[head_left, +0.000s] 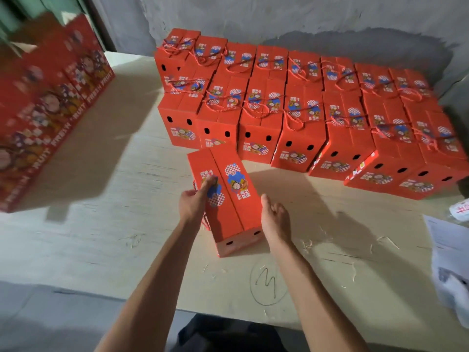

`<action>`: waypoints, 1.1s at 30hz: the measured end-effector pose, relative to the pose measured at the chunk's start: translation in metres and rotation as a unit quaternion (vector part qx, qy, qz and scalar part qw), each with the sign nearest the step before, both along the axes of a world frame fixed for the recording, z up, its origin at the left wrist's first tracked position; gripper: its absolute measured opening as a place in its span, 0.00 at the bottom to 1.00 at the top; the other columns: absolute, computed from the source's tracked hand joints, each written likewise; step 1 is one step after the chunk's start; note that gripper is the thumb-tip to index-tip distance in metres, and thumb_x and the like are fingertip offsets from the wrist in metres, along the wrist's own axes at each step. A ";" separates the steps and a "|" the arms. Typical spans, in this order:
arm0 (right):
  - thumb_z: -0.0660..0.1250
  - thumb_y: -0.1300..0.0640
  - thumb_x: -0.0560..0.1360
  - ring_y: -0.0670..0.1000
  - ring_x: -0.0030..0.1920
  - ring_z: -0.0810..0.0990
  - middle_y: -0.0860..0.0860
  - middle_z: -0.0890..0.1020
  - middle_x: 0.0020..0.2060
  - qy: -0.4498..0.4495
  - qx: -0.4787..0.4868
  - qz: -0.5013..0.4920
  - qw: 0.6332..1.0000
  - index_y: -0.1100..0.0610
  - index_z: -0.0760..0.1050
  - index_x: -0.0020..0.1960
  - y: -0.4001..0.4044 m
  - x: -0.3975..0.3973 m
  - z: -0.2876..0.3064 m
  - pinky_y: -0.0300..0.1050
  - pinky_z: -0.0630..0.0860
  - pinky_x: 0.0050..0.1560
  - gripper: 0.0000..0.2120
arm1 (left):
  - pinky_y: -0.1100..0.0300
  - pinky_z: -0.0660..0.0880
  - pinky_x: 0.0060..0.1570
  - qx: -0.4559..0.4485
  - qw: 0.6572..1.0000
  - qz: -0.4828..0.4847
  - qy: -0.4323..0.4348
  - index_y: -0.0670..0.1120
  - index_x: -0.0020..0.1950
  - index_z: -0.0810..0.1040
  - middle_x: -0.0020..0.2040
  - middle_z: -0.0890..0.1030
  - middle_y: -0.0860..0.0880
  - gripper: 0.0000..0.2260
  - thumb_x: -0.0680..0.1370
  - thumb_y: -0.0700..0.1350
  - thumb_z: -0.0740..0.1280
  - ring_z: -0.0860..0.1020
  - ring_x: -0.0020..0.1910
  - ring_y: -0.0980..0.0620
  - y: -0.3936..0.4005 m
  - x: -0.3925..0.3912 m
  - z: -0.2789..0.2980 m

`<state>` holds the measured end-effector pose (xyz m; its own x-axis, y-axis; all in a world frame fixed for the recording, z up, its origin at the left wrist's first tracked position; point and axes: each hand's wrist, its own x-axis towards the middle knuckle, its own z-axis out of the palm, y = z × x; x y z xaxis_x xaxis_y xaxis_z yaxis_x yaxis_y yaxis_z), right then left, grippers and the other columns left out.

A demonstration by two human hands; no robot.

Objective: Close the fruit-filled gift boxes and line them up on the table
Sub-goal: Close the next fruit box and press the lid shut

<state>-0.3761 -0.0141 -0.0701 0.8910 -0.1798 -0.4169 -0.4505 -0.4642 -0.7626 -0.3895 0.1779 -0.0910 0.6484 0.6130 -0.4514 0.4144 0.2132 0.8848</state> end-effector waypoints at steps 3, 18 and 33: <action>0.60 0.34 0.80 0.51 0.40 0.80 0.49 0.82 0.40 -0.010 -0.009 0.048 0.999 0.55 0.77 0.46 0.026 -0.010 -0.001 0.42 0.68 0.34 0.24 | 0.54 0.70 0.42 -0.012 0.999 -0.027 0.041 0.37 0.42 0.85 0.38 0.80 0.44 0.36 0.60 0.72 0.77 0.77 0.40 0.48 0.028 -0.010 0.005; 0.72 0.53 0.74 0.56 0.43 0.80 0.51 0.82 0.42 -0.102 0.013 0.107 0.989 0.55 0.72 0.44 0.162 -0.022 0.001 0.49 0.74 0.46 0.10 | 0.65 0.71 0.28 0.097 0.995 0.015 -0.034 0.48 0.33 0.69 0.31 0.79 0.51 0.19 0.73 0.45 0.79 0.74 0.28 0.58 0.109 -0.027 0.009; 0.71 0.52 0.79 0.60 0.45 0.82 0.55 0.84 0.43 -0.213 0.005 0.094 0.972 0.58 0.74 0.48 0.180 -0.023 -0.007 0.48 0.69 0.42 0.11 | 0.48 0.74 0.53 0.289 0.956 -0.001 0.040 0.50 0.38 0.70 0.45 0.76 0.51 0.18 0.77 0.61 0.71 0.78 0.47 0.45 0.105 -0.032 0.015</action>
<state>-0.3990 0.1663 -0.0768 1.0000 0.0056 -0.0028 0.0004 -0.5001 -0.8659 -0.4214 0.2831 -0.0757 0.6272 0.7742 -0.0850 0.4849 -0.3028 0.8205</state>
